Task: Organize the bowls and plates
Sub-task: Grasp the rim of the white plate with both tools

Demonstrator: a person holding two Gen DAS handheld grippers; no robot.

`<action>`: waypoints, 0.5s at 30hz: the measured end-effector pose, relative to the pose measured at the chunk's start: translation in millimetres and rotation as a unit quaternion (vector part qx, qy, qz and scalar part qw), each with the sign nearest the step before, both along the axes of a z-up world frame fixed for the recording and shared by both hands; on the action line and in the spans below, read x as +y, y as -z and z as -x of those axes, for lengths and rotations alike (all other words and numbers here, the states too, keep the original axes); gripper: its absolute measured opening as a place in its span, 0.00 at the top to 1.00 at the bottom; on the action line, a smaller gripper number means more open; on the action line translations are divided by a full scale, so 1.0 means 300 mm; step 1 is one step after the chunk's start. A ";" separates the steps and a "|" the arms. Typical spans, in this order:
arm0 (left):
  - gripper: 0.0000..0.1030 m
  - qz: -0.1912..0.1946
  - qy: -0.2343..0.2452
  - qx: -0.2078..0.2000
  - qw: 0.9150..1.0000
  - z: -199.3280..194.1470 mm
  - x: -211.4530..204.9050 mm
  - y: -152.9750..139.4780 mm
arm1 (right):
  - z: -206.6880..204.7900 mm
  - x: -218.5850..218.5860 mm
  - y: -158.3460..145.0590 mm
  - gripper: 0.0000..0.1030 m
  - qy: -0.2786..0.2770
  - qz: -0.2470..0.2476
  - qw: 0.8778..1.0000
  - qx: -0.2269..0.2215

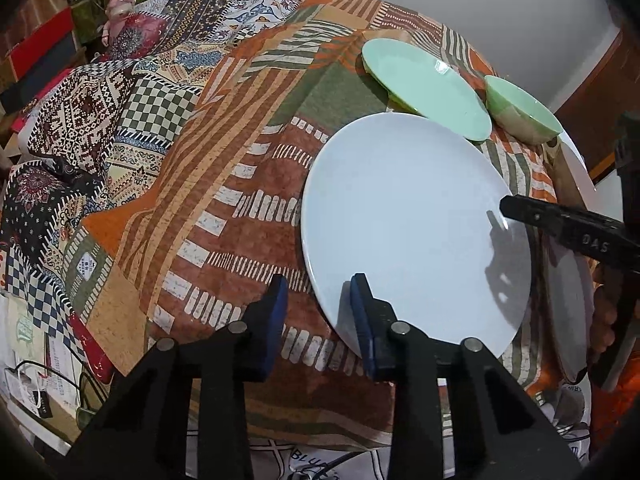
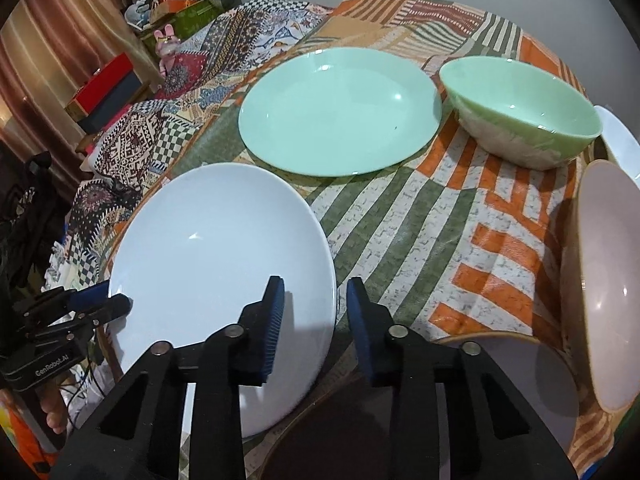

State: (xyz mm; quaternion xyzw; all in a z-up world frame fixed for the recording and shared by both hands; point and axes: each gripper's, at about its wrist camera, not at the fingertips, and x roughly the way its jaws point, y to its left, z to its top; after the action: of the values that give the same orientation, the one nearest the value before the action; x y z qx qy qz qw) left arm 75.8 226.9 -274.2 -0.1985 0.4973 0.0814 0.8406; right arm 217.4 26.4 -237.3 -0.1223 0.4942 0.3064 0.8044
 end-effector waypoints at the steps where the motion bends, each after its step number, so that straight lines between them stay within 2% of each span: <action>1: 0.69 0.001 0.000 0.000 1.000 0.000 0.002 0.001 | -0.001 0.005 0.006 0.75 -0.001 0.002 1.000 0.003; 9: 0.72 0.006 0.002 -0.001 1.000 -0.020 0.001 0.007 | -0.010 0.028 0.034 0.75 -0.003 0.001 1.000 0.020; 15: 0.72 0.001 0.005 -0.002 1.000 -0.033 -0.009 0.001 | -0.002 0.036 0.032 0.76 -0.002 0.003 1.000 0.013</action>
State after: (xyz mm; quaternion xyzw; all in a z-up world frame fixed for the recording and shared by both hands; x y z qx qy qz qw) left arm 85.6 224.1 -274.5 -0.1974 0.4967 0.0764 0.8417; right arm 217.9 37.1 -246.9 -0.1220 0.5051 0.3081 0.7969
